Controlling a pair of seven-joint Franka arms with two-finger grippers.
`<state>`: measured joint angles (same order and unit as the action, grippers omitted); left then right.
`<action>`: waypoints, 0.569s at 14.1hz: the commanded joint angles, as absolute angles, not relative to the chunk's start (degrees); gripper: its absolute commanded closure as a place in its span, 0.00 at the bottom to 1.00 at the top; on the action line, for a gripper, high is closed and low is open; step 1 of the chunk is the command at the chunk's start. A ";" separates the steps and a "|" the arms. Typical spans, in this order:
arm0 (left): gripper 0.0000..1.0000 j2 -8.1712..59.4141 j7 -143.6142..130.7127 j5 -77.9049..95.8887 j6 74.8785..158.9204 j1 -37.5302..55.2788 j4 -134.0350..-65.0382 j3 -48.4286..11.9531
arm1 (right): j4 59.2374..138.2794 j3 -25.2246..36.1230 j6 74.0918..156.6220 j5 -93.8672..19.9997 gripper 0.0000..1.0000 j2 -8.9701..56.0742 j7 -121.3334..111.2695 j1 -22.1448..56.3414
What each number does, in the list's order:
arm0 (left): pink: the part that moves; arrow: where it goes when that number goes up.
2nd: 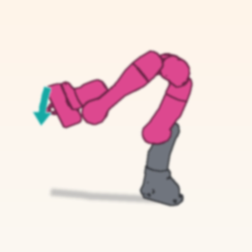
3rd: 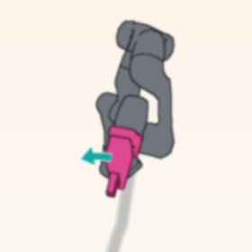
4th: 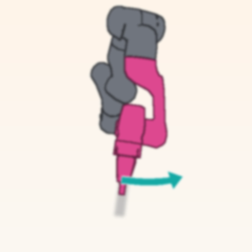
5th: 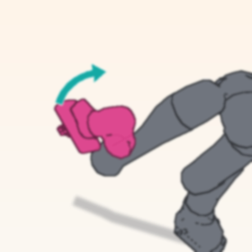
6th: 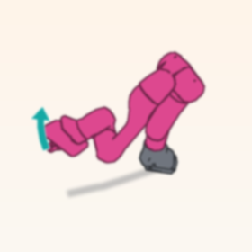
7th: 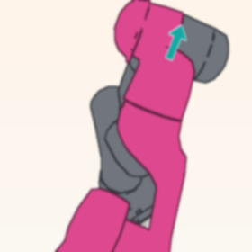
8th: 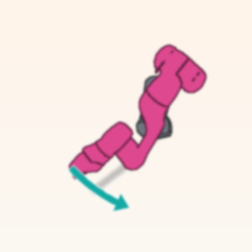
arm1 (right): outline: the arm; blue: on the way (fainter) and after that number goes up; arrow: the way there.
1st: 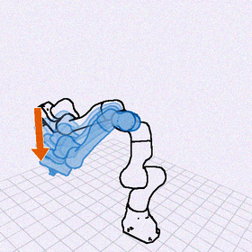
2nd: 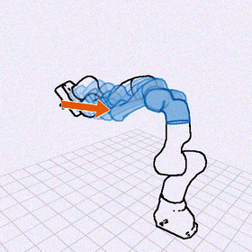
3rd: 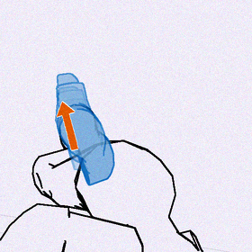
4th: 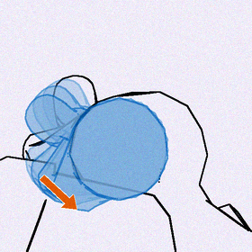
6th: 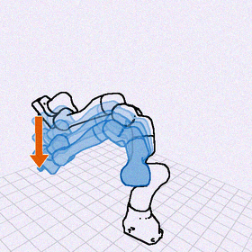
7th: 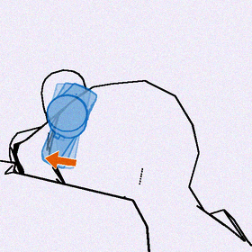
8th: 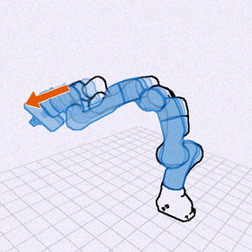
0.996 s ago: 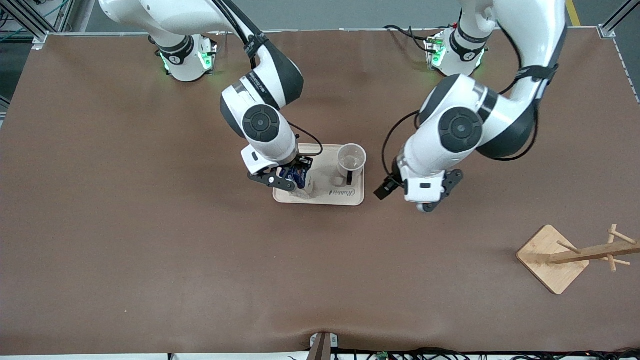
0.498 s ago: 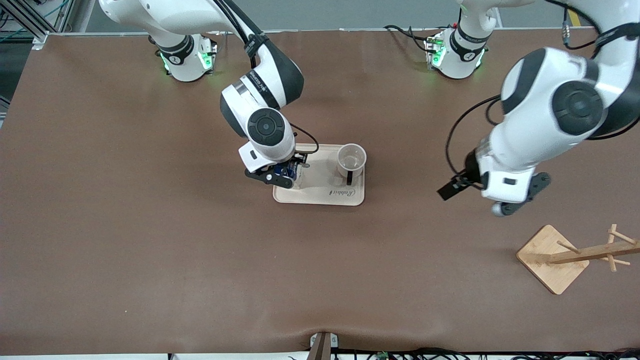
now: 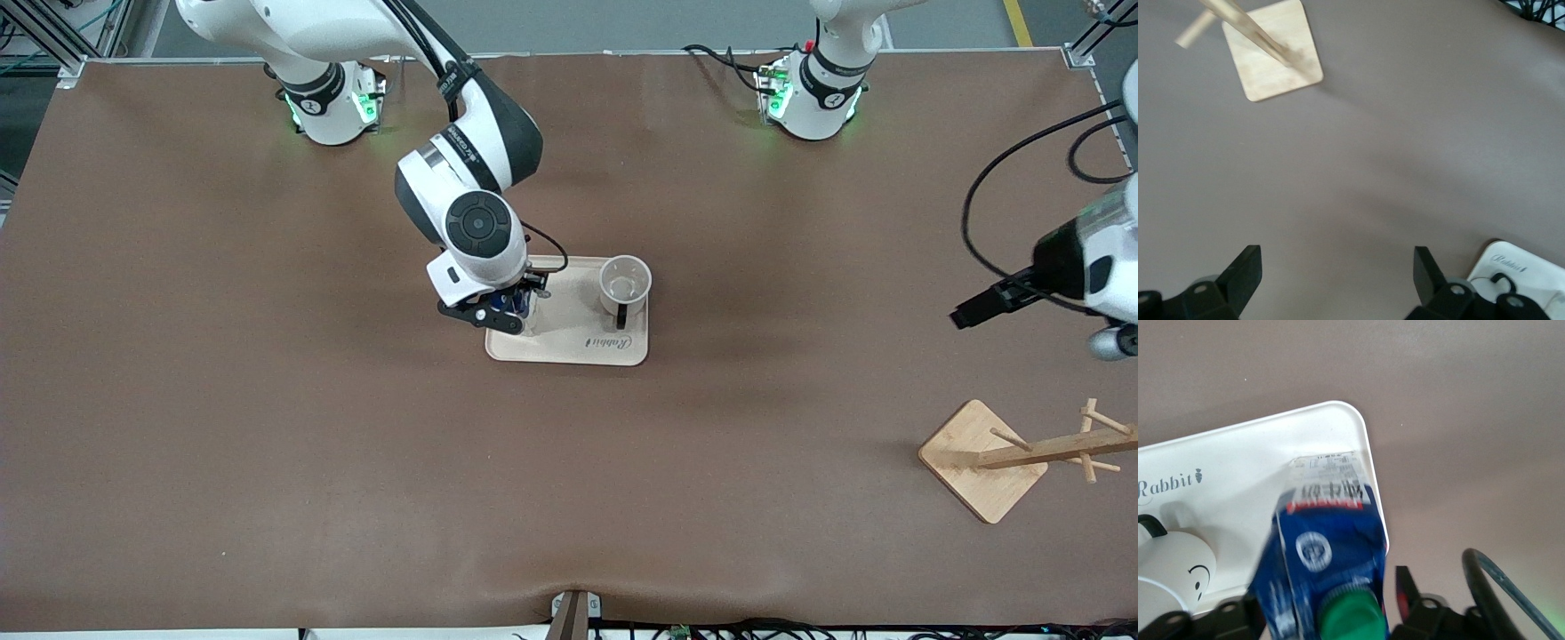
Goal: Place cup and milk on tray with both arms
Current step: 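Open the left gripper and withdraw it while the right gripper holds the carton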
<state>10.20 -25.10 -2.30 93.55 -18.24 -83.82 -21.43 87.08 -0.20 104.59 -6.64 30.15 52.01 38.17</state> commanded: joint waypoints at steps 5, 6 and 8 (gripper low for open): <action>0.00 6.33 -19.26 -3.16 89.56 -21.88 -84.55 -21.88 | 85.87 0.18 103.71 -5.89 0.00 29.80 51.86 38.06; 0.00 5.89 -18.12 -3.25 89.47 -22.06 -84.99 -22.06 | 85.70 0.26 103.36 -5.89 0.00 29.62 51.59 37.97; 0.00 4.58 -17.84 -3.16 89.47 -20.67 -85.60 -21.80 | 85.08 0.26 101.18 -5.80 0.00 28.66 51.24 37.18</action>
